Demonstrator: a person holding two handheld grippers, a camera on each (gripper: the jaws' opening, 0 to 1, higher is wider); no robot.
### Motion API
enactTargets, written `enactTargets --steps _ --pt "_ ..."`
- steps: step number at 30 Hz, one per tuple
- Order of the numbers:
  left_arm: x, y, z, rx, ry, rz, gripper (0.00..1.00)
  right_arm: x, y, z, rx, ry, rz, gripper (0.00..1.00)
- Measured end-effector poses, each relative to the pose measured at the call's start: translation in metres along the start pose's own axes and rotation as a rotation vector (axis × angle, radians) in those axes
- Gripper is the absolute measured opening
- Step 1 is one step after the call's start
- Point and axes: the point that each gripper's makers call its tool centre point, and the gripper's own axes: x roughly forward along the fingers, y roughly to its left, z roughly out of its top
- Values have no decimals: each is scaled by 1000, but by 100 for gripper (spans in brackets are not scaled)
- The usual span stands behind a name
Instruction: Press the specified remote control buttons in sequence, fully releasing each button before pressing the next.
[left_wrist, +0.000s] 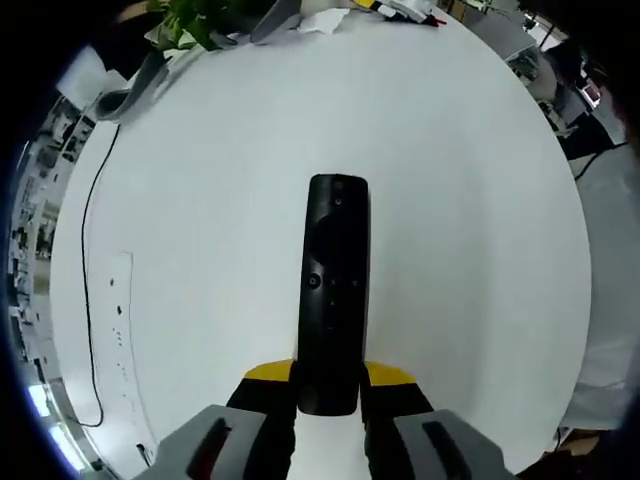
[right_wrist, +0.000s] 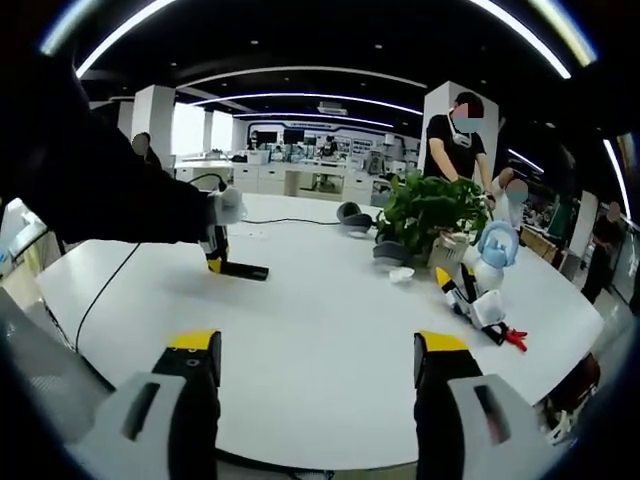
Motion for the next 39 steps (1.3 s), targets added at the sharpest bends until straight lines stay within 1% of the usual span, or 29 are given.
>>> enactTargets --steps 5,7,8,11,12,14,15,16,18,20,21,22,23,25,26,27,28,29,32,33,35,36,37,38,39 --pt "2 2 -1 11 -28 8 25 0 0 0 1 3 -1 82" --pt "1 3 -1 -5 -44 14 26 0 0 0 -2 3 0 82" --pt "1 4 -1 -6 -49 22 27 1 0 -1 -4 5 1 82" --pt "-1 11 -1 -9 -82 84 35 1 1 -1 -3 8 3 81" --pt "-2 11 -2 -16 -88 92 37 1 1 -1 -2 7 3 81" --pt "-3 13 -3 -60 -105 122 40 0 1 1 1 -3 6 82" --pt "-3 14 -4 -103 -118 132 40 0 1 1 1 -2 6 82" --pt "-3 14 -5 -127 -130 135 41 0 1 0 0 -1 7 82" --pt "-7 17 -7 -182 -166 182 44 1 2 0 -1 1 8 83" --pt "-9 11 -10 -258 -190 178 45 1 1 0 -1 2 7 83" --pt "-10 9 -12 -308 -214 181 46 1 1 0 1 3 7 83" --pt "-11 10 -13 -330 -230 197 47 1 1 0 2 2 8 83" --pt "-12 13 -17 -363 -241 221 51 1 1 0 1 1 8 83" --pt "-13 15 -26 -472 -234 233 62 1 2 1 0 -2 9 84" --pt "-12 17 -32 -558 -238 241 68 0 1 1 0 -5 8 83" --pt "-10 11 -33 -593 -252 224 73 0 1 1 0 -5 6 83" --pt "-9 6 -32 -617 -286 217 73 0 1 1 1 -6 4 83" --pt "-10 3 -34 -644 -303 237 74 0 0 2 2 -9 3 83" --pt "-8 -12 -37 -673 -333 227 85 -1 1 4 5 -22 5 83" --pt "-7 -20 -36 -717 -353 204 86 -1 1 4 5 -25 5 83" --pt "-9 -26 -35 -763 -413 201 91 -2 0 5 5 -26 3 83" --pt "-9 -31 -34 -799 -436 188 97 -1 0 5 6 -27 3 84" --pt "-13 -41 -31 -828 -467 153 100 -1 0 5 11 -29 3 84" --pt "-15 -41 -32 -831 -482 159 100 -1 0 5 13 -29 5 85" --pt "-20 -44 -29 -853 -533 162 100 -2 0 4 12 -27 6 85"
